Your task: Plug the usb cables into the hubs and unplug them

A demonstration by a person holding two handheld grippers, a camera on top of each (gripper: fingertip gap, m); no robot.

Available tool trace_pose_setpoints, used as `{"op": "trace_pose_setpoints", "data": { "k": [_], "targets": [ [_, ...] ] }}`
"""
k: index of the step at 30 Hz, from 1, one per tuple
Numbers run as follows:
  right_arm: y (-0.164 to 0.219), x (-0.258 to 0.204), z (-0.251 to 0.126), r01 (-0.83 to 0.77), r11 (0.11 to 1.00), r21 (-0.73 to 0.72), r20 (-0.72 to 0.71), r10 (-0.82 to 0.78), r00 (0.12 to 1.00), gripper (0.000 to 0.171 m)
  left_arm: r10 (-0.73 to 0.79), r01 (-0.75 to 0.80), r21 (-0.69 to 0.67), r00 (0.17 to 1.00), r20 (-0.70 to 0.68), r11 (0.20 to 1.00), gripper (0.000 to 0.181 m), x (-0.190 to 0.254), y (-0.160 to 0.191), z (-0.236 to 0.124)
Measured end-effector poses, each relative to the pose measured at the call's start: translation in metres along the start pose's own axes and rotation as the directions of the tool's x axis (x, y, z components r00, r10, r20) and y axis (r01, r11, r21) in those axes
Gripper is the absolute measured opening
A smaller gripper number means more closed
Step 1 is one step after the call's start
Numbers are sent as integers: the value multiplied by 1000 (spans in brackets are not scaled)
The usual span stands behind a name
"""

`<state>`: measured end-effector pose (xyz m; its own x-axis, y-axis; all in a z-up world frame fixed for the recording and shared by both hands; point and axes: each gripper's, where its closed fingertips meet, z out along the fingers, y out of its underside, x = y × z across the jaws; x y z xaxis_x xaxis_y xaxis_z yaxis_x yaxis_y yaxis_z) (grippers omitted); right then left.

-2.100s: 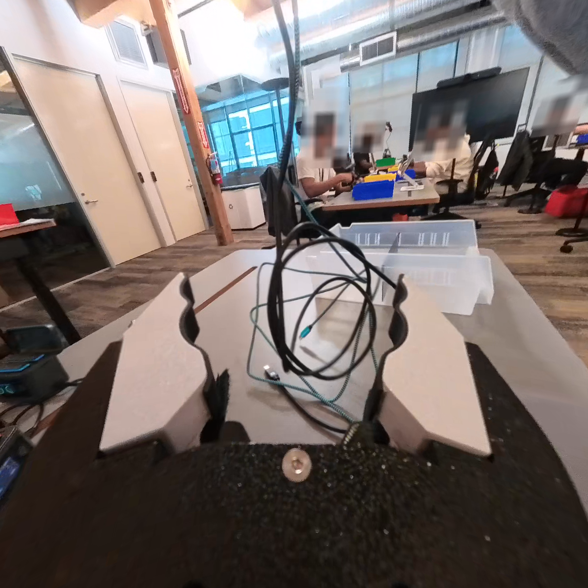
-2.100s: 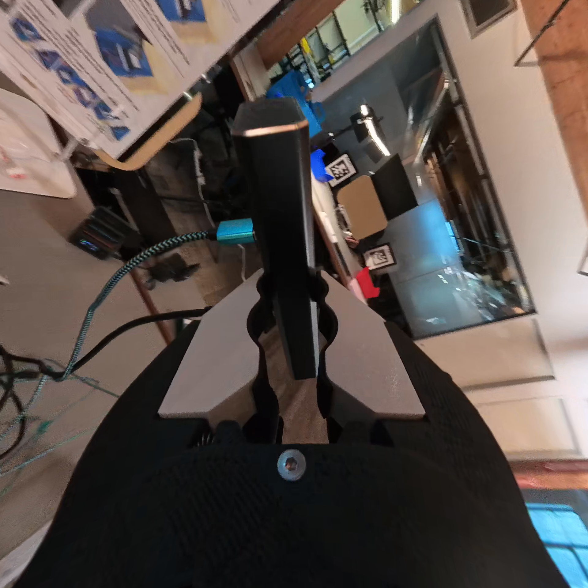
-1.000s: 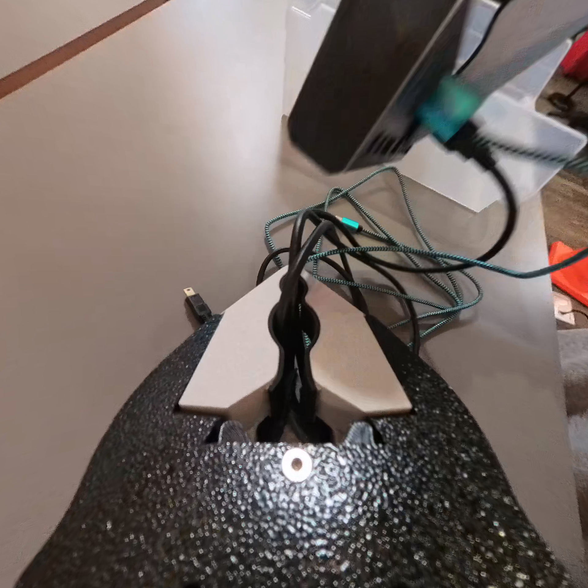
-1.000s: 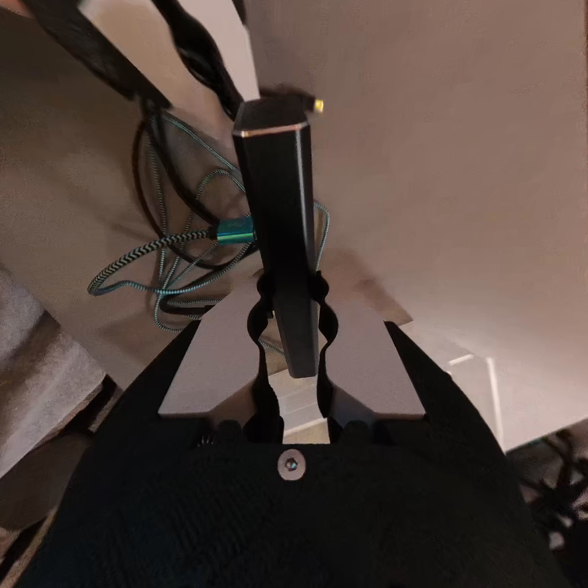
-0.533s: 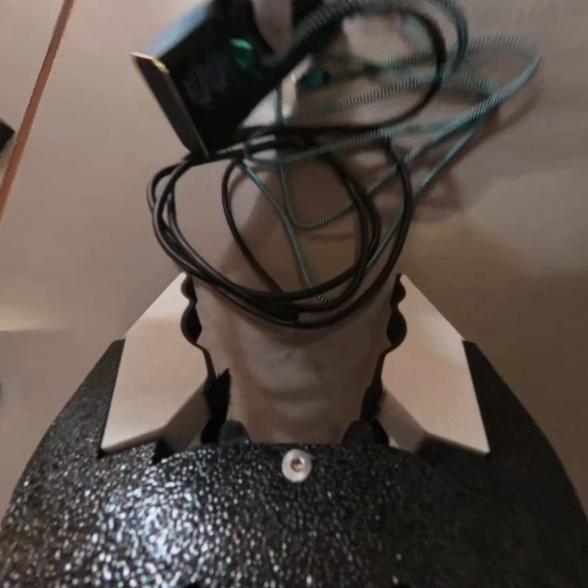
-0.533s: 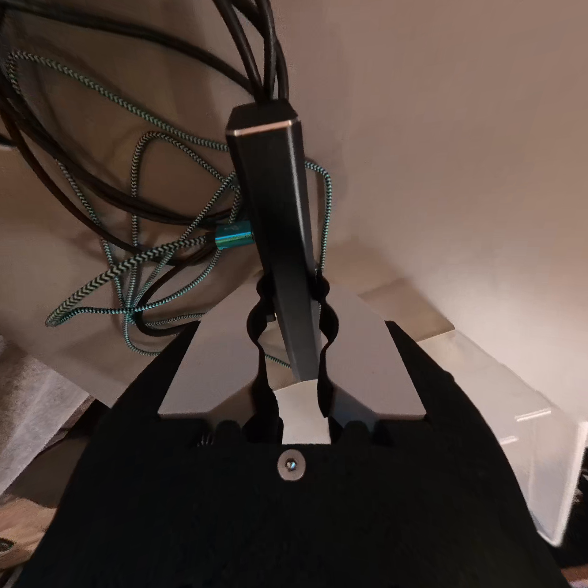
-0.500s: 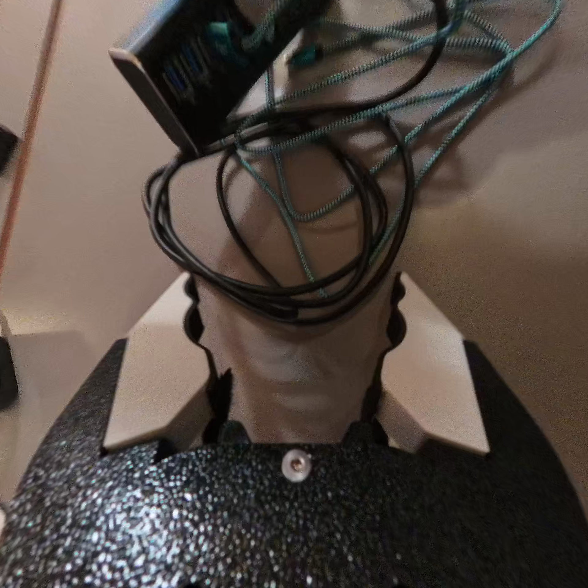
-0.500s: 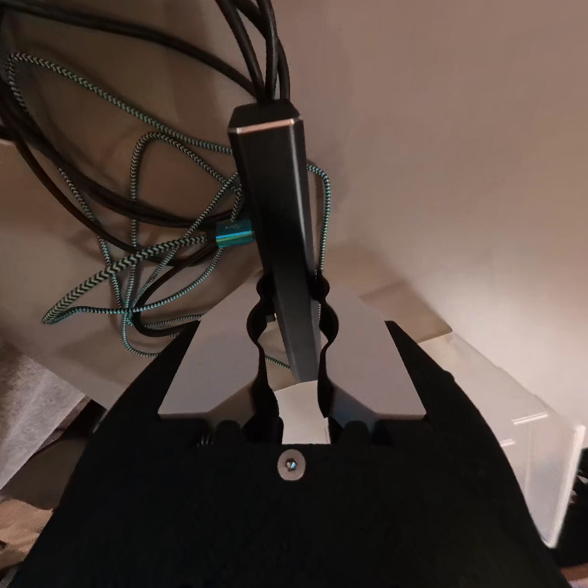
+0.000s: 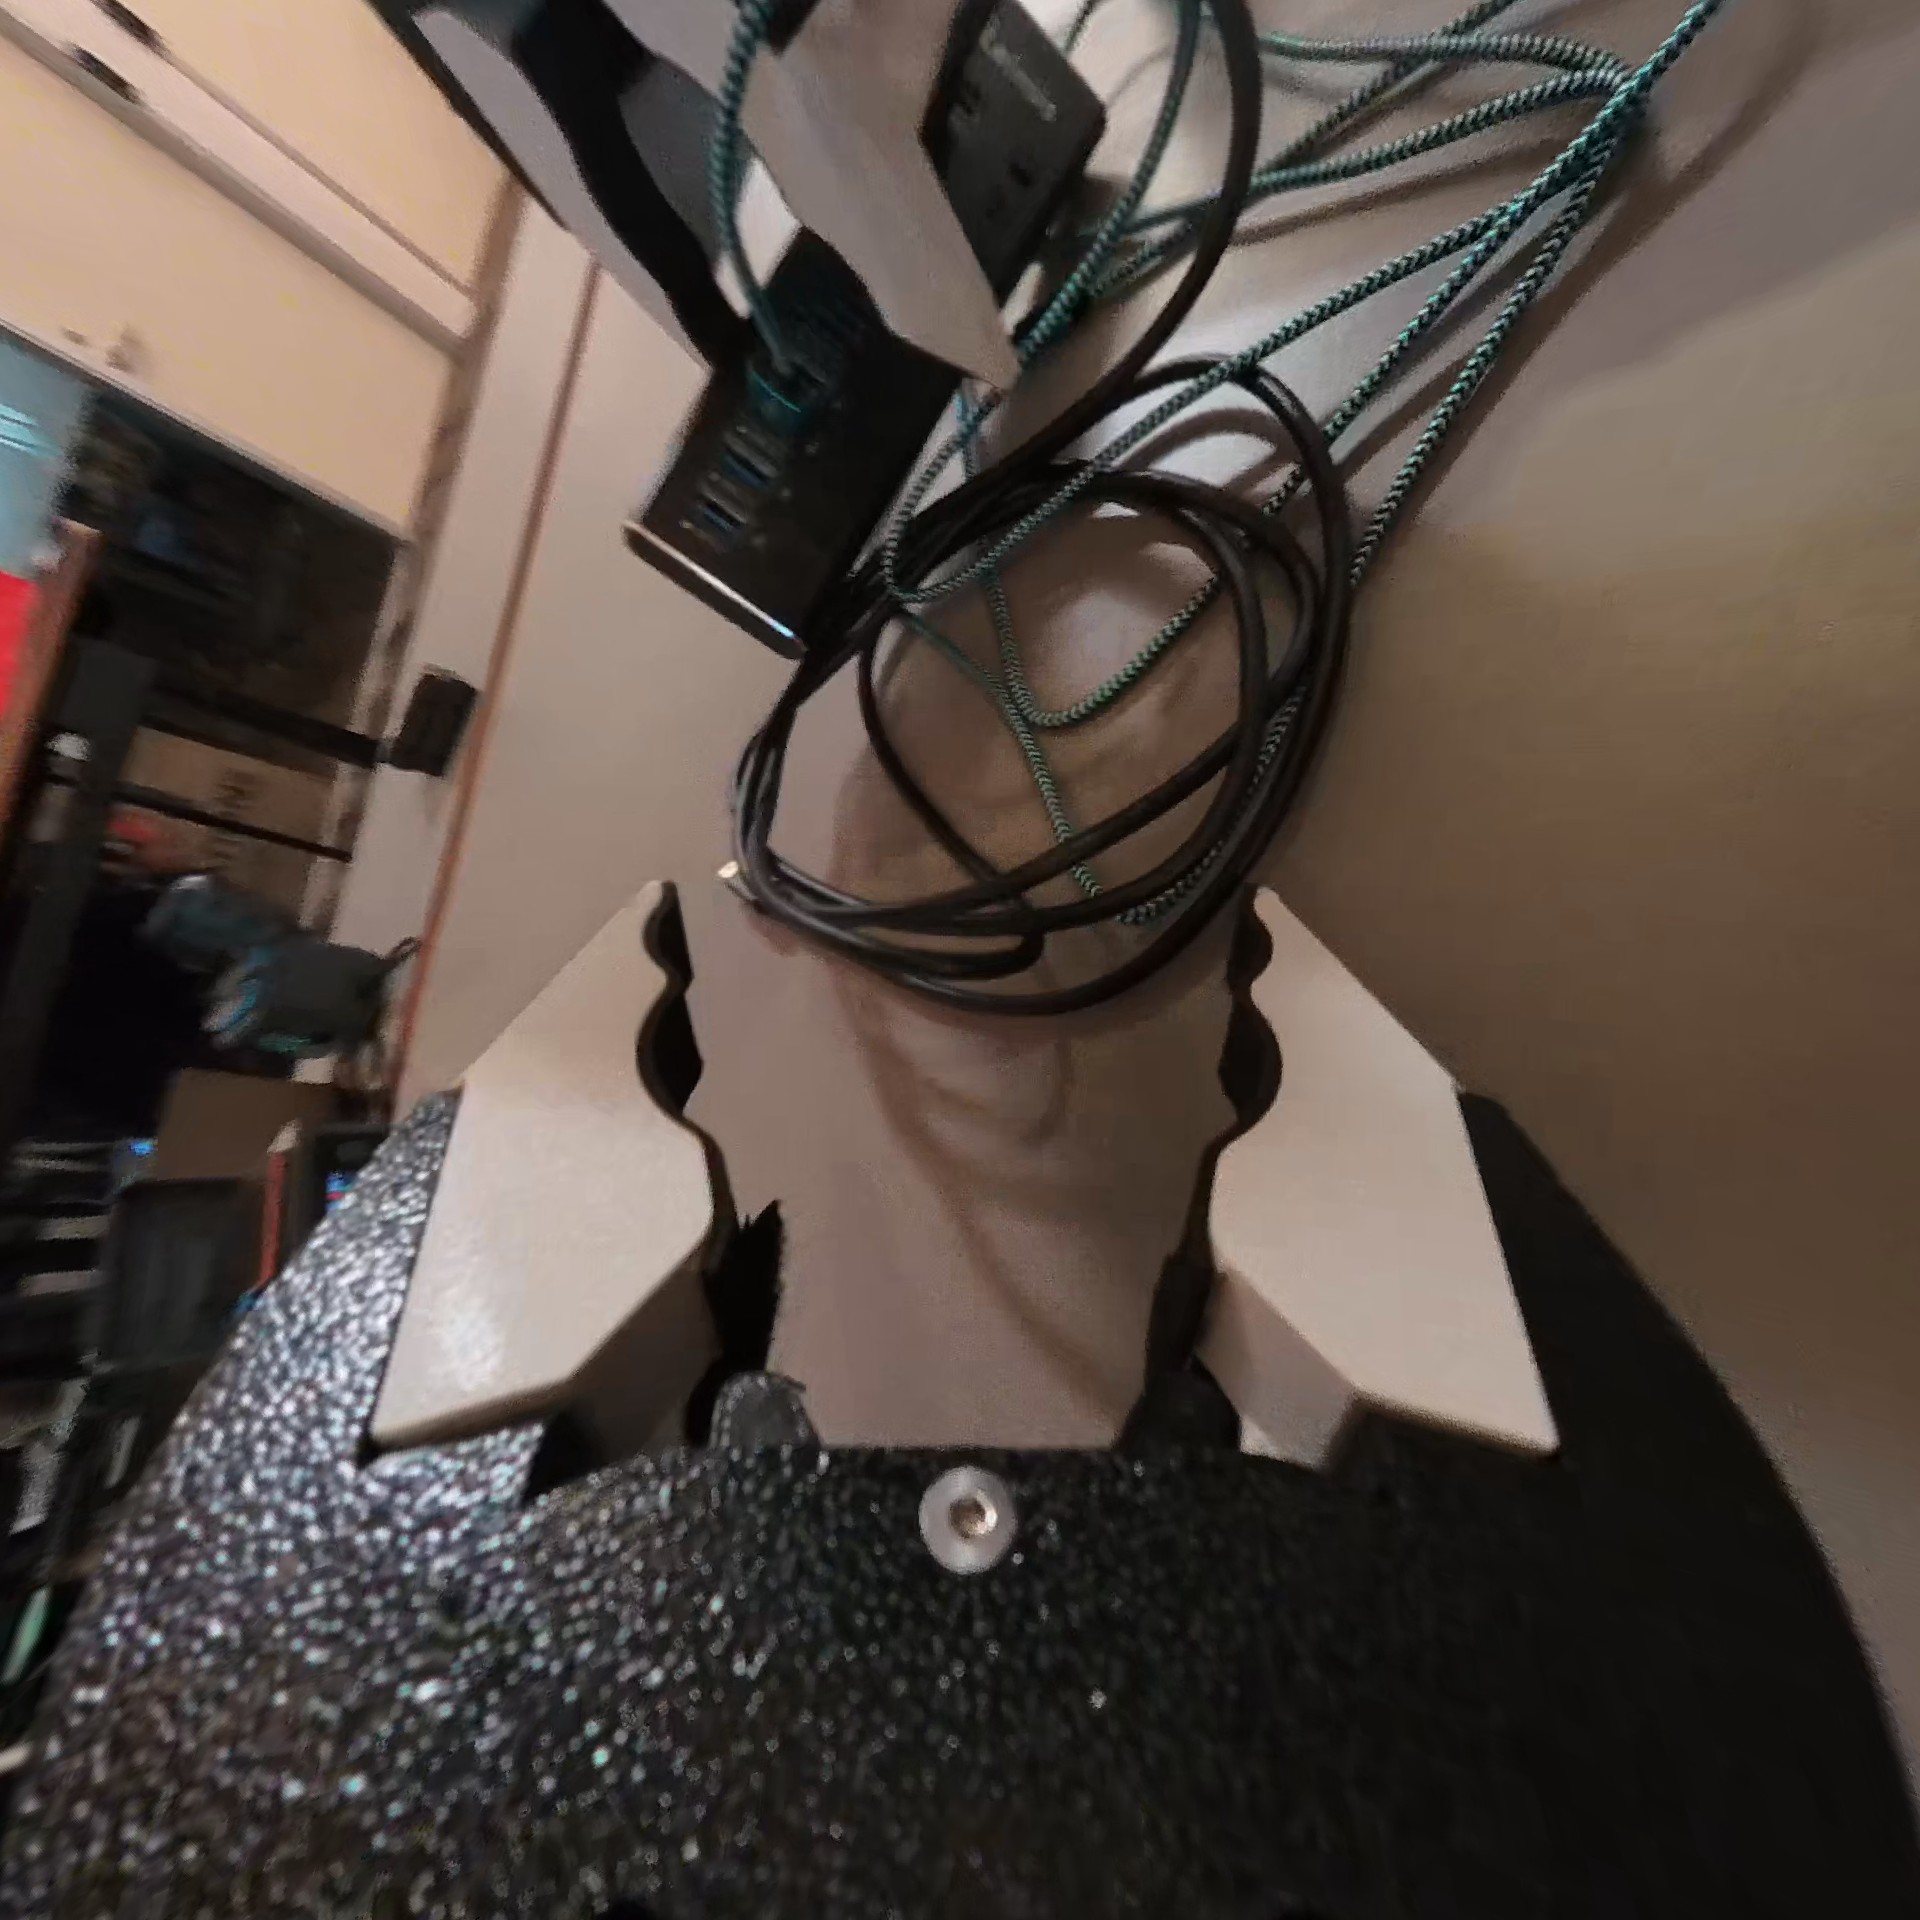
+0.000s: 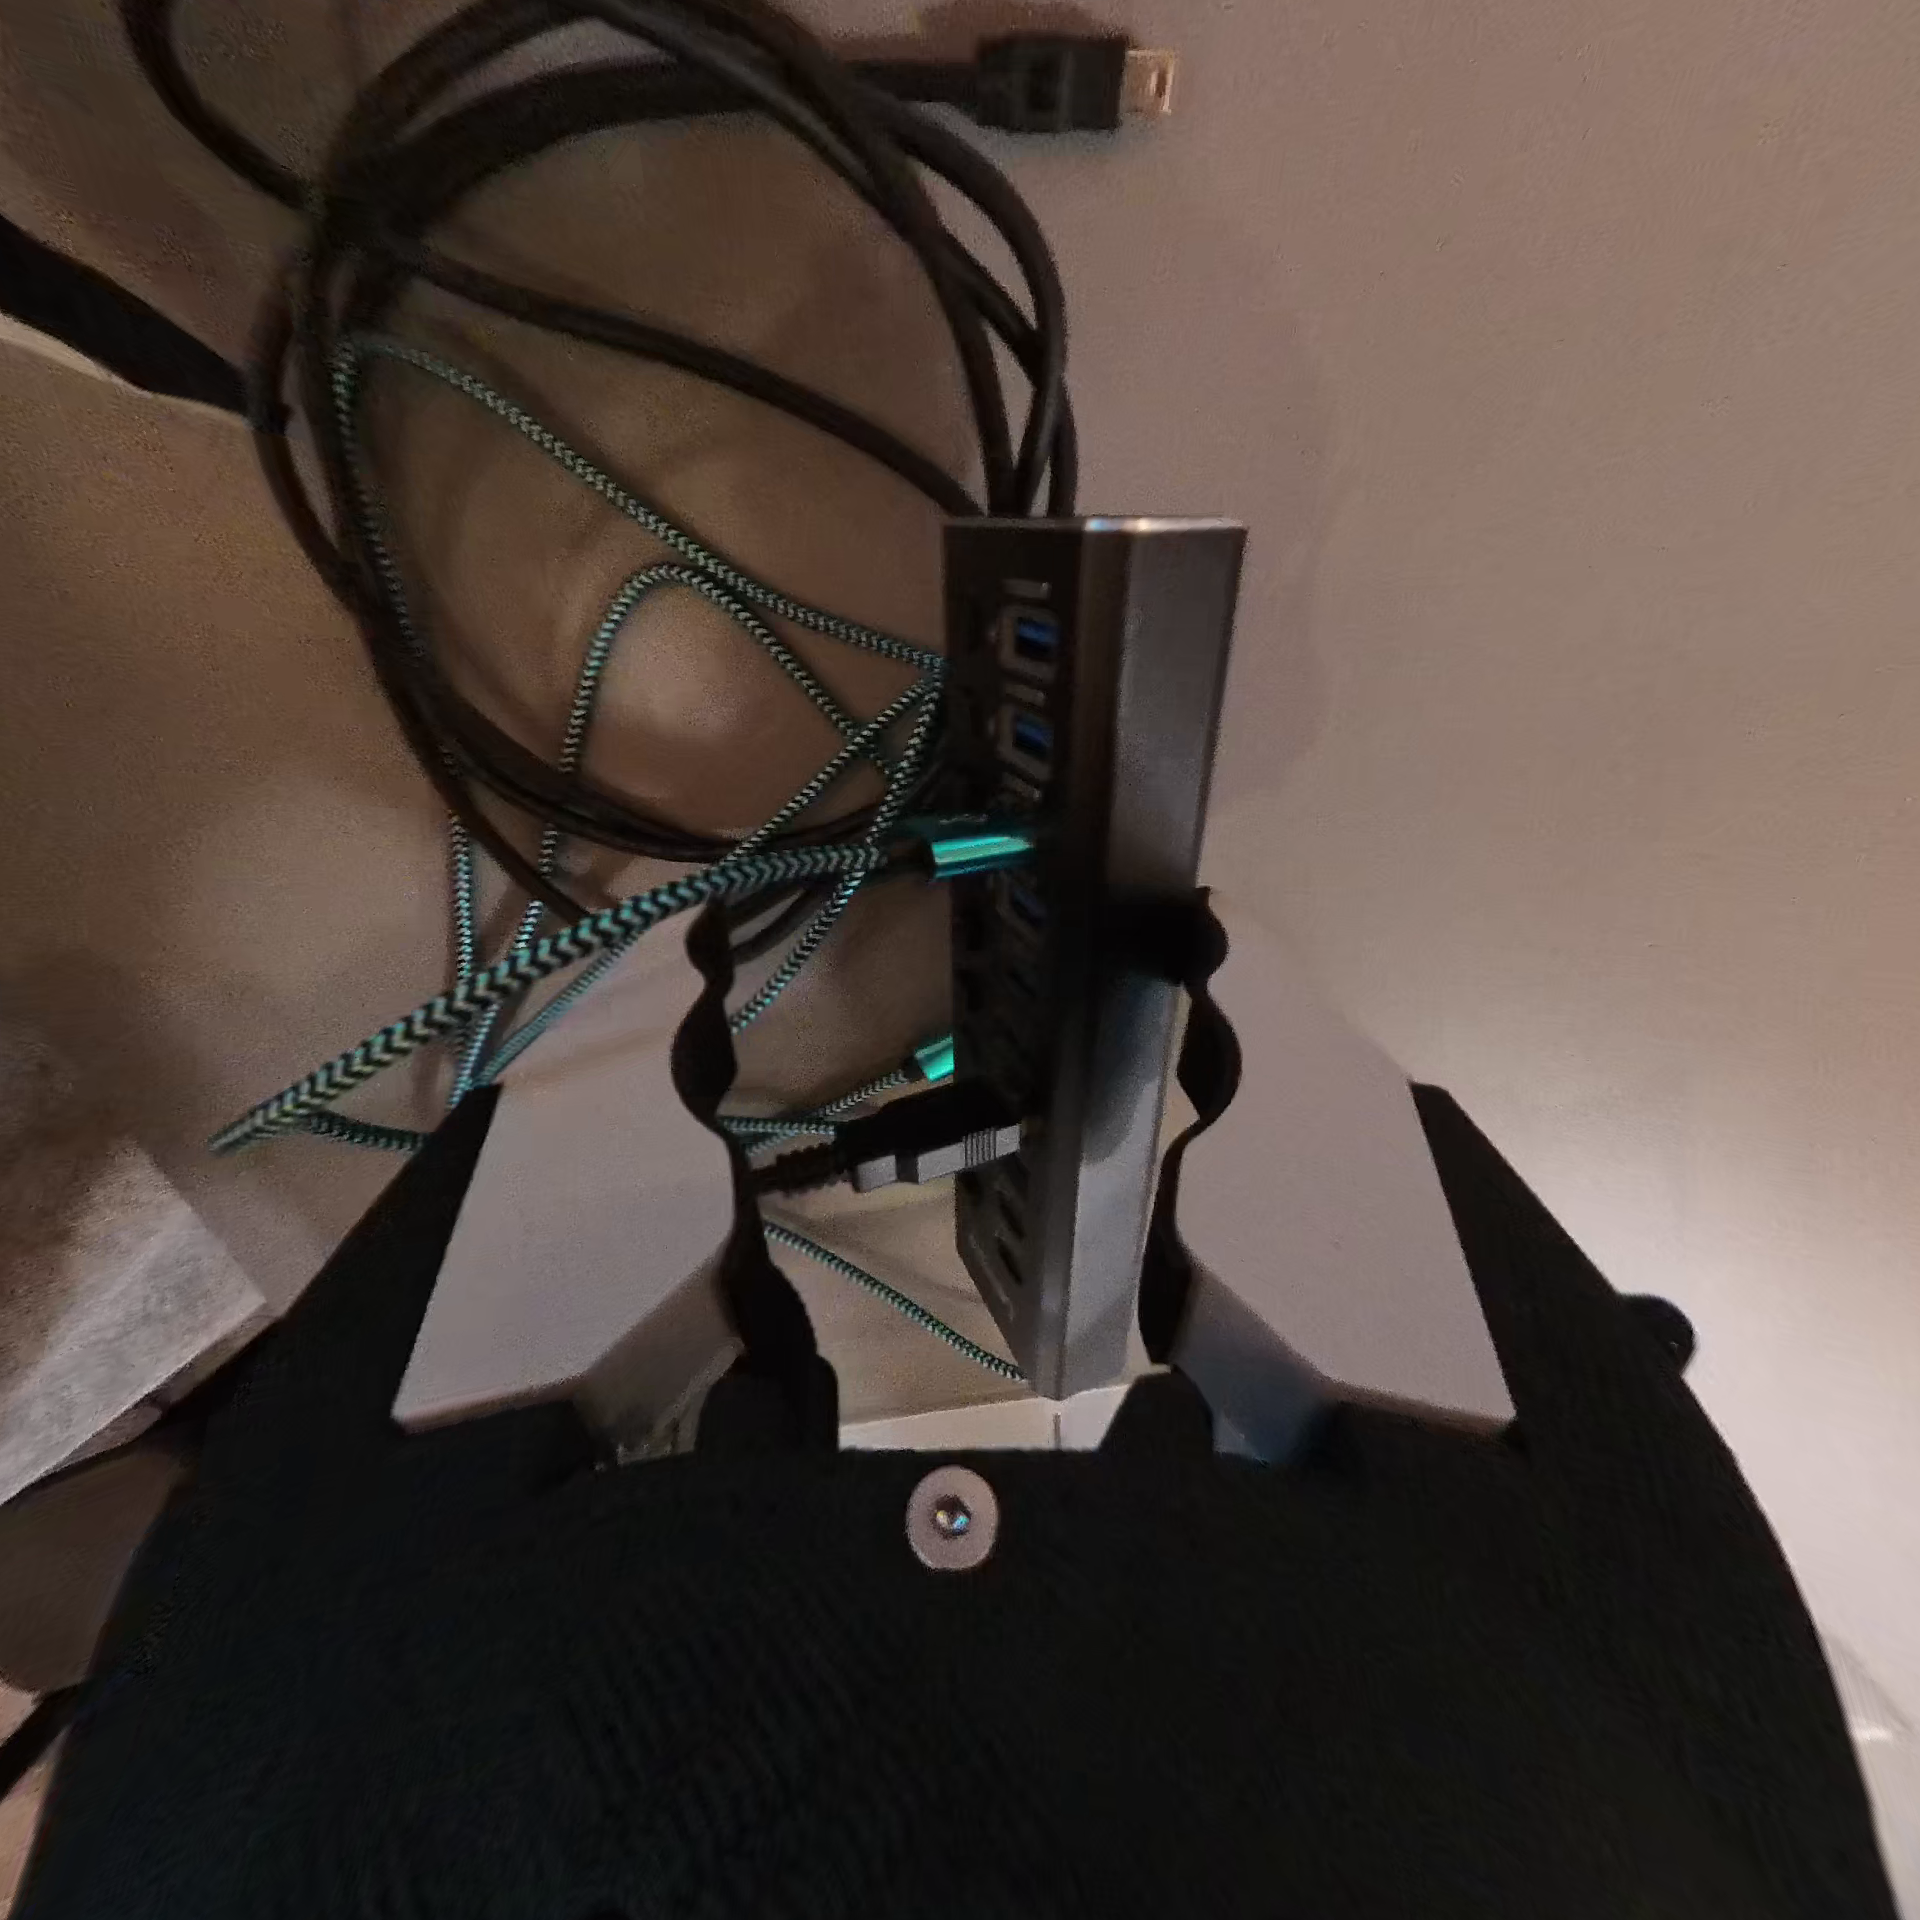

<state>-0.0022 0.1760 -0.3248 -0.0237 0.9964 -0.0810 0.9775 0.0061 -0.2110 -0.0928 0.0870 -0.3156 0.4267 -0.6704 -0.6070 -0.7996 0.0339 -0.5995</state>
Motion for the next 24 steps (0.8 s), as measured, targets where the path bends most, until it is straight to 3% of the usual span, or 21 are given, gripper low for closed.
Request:
{"op": "trace_pose_setpoints", "data": {
  "k": [4,7,11,14,17,20,24],
  "targets": [
    [-1,-12,0,-1,999,43,75,-2,997,106,75,-75,-2,996,42,997,107,7,0,-8],
    [0,-21,2,21,999,44,85,-25,996,119,186,-185,-15,981,58,983,87,12,-8,1],
    [3,-32,8,76,997,26,45,-77,996,139,348,-348,-25,937,16,937,74,20,-21,12],
    [4,-37,13,112,994,16,-8,-111,994,146,418,-420,-35,907,-54,907,44,32,-23,22],
    [4,-41,16,134,991,12,-50,-134,990,149,412,-421,-60,903,-125,905,5,46,-20,33],
    [6,-48,24,139,990,0,-72,-139,988,155,341,-351,-74,933,-112,934,2,45,-26,41],
    [9,-47,29,152,988,-24,-130,-153,980,159,138,-148,-68,982,-129,987,2,36,-36,44]
  ]
}}
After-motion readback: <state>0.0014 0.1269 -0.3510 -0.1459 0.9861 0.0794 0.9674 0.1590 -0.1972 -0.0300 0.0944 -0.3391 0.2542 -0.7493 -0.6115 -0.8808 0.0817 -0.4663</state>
